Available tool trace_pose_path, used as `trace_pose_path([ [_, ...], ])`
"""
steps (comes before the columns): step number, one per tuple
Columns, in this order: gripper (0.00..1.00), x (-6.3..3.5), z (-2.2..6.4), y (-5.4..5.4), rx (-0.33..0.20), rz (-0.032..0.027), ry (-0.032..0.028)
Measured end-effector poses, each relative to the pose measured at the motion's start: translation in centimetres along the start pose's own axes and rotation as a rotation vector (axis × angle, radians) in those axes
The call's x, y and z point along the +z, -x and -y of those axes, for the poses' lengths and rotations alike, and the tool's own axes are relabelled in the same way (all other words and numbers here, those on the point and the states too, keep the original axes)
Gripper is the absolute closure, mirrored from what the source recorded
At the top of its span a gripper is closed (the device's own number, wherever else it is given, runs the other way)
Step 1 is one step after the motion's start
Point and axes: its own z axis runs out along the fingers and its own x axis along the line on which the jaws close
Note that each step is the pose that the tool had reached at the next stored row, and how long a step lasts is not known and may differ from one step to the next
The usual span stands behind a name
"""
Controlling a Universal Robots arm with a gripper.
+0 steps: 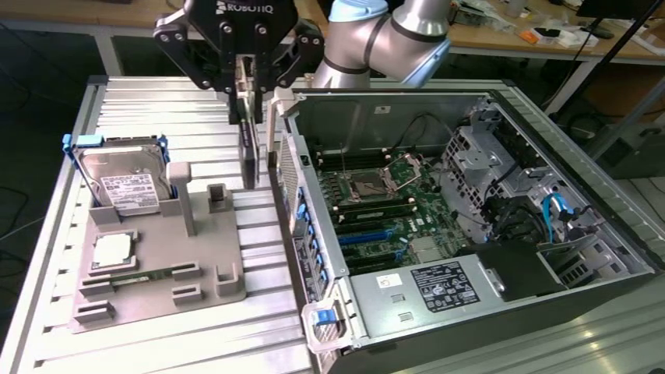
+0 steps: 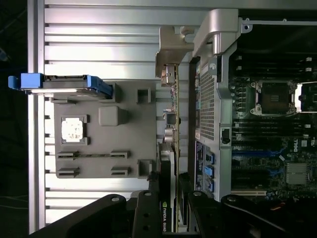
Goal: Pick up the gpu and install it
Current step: 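Pick up the gpu and move the gpu toward the slot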
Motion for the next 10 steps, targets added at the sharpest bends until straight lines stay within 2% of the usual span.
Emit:
trace_pose_path([
  [6, 0.73, 0.15, 0.03, 2.4, 0.0, 0.0, 0.0],
  [10, 0.73, 0.33, 0.07, 4.8, 0.0, 0.0, 0.0001],
])
